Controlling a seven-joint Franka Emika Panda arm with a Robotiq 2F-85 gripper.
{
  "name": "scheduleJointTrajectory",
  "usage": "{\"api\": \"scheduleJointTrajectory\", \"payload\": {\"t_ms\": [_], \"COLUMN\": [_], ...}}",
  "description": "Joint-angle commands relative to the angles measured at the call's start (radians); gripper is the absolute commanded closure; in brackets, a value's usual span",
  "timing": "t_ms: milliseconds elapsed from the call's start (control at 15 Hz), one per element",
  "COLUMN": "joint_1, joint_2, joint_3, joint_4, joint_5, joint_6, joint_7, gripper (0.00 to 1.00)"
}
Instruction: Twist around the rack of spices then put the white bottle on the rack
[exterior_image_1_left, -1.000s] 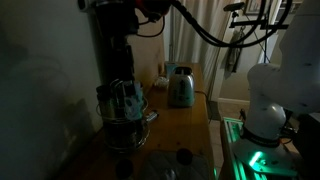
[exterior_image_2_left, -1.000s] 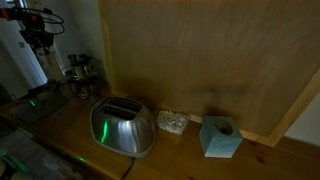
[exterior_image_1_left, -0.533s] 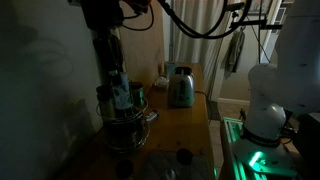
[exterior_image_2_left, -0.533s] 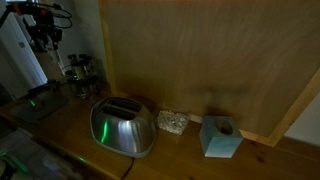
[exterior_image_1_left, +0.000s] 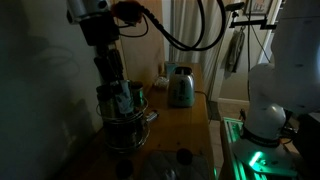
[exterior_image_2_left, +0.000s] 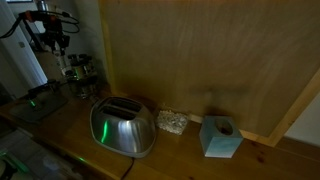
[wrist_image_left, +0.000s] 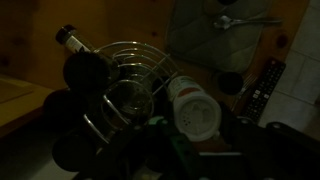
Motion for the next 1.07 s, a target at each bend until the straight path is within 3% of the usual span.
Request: {"api": "scheduleJointTrajectory", "payload": {"t_ms": [0, 1000], "joint_1": [0.004, 0.018], "joint_2": [0.027, 0.011], "joint_3": [0.000, 0.006], "joint_4": [0.025, -0.030], "joint_5": [-0.031, -0.072], "joint_6": [0.000, 0.074], "joint_7": [0.015, 0.095], "gripper": [0.80, 0.80]}}
